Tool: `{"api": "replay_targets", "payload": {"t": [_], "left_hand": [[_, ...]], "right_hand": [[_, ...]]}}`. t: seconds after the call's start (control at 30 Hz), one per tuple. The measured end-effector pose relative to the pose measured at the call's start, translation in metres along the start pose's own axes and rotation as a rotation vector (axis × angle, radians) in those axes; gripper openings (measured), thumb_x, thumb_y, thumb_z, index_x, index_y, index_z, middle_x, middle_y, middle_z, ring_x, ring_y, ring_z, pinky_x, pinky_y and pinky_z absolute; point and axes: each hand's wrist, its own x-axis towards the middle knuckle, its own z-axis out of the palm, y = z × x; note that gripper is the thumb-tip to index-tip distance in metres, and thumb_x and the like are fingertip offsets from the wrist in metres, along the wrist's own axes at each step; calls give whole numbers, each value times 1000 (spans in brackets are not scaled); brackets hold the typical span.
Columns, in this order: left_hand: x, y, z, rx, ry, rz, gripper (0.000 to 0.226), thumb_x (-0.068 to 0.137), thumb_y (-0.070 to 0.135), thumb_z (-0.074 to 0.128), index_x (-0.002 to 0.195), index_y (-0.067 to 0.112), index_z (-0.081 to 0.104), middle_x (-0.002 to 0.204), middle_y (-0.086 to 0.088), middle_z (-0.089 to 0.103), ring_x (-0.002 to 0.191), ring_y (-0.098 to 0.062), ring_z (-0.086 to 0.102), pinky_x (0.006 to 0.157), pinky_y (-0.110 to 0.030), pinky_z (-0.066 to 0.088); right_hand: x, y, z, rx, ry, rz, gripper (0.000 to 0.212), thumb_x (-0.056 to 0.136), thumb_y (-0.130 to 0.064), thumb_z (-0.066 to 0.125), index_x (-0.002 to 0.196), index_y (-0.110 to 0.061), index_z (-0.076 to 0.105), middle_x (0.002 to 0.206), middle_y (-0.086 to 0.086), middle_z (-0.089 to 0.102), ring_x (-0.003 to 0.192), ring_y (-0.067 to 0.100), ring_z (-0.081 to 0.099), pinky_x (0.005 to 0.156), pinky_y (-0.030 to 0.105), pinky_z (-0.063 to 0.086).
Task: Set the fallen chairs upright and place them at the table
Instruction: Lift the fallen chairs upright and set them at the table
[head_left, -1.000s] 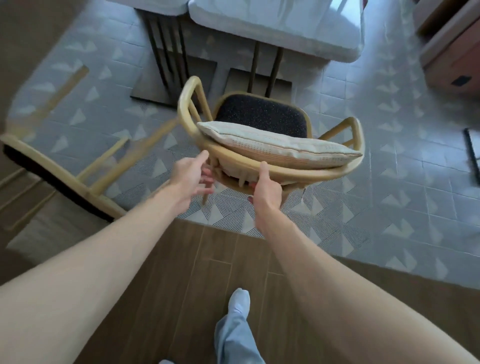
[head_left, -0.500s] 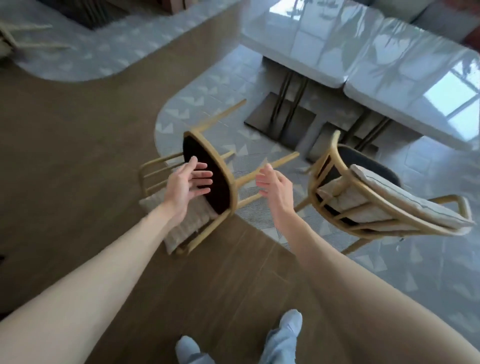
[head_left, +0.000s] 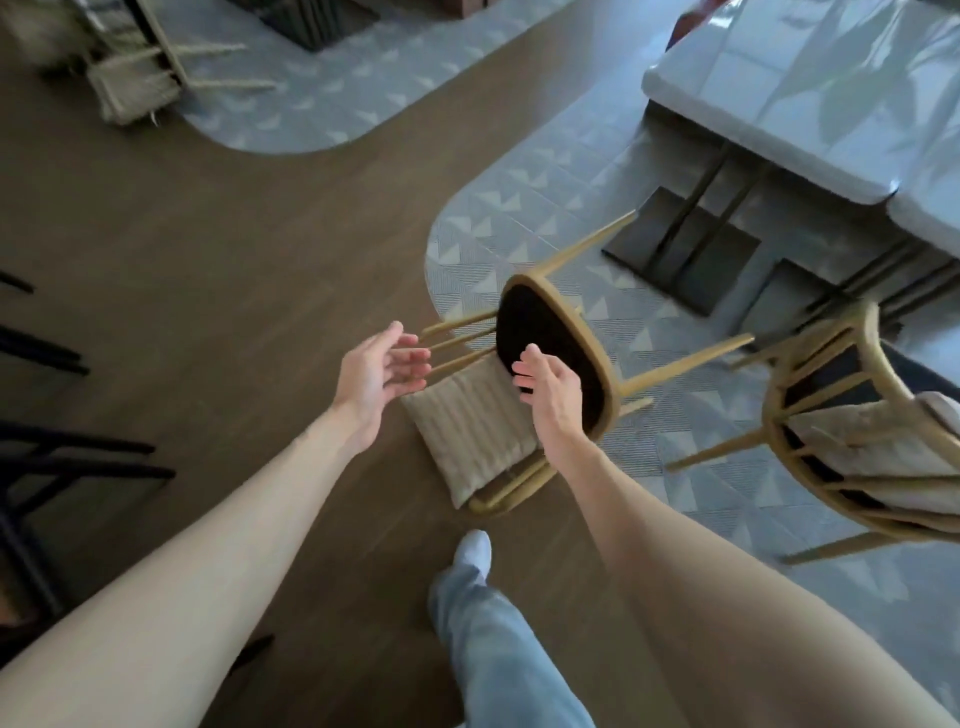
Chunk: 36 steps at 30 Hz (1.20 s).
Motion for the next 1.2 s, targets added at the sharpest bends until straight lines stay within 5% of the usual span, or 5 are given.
{"api": "replay_targets", "payload": {"t": [0.1, 0.23, 0.47, 0.8, 1.2], "left_hand": [[39, -7, -23, -19, 55, -103, 27, 102, 30, 54, 106, 5, 62, 102, -20, 69, 88, -30, 68, 90, -48, 56], [94, -17, -52, -139, 127, -309, 24, 100, 32, 57, 102, 7, 60, 101, -18, 69, 87, -29, 69, 84, -44, 58], [198, -23, -45, -66, -31, -481, 30, 98, 34, 61, 112, 8, 60, 112, -16, 70, 102, -30, 69, 83, -43, 58], [304, -91, -47, 234, -238, -718, 42, 94, 35, 68, 120, 4, 57, 128, -21, 62, 113, -32, 64, 94, -46, 54], [400, -307, -89, 424, -237, -815, 83, 81, 38, 78, 148, 4, 42, 145, -20, 51, 123, -33, 58, 89, -43, 55]], "right_hand": [[35, 17, 42, 18, 34, 93, 38, 103, -41, 52, 100, -9, 72, 104, 13, 72, 102, 28, 67, 93, 42, 51], [69, 35, 91, 156, 110, 268, 34, 104, -38, 51, 108, -11, 70, 106, 10, 72, 103, 25, 68, 99, 44, 54], [114, 51, 138, 419, 317, 461, 30, 105, -37, 50, 96, -14, 68, 108, 11, 74, 104, 28, 71, 99, 45, 55], [144, 135, 201, 775, 689, 580, 40, 103, -37, 52, 126, -7, 65, 113, 9, 75, 105, 26, 72, 88, 38, 57], [218, 336, 284, 1335, 607, 676, 92, 86, -52, 63, 158, -7, 26, 155, 22, 42, 138, 33, 48, 118, 47, 37]]}}
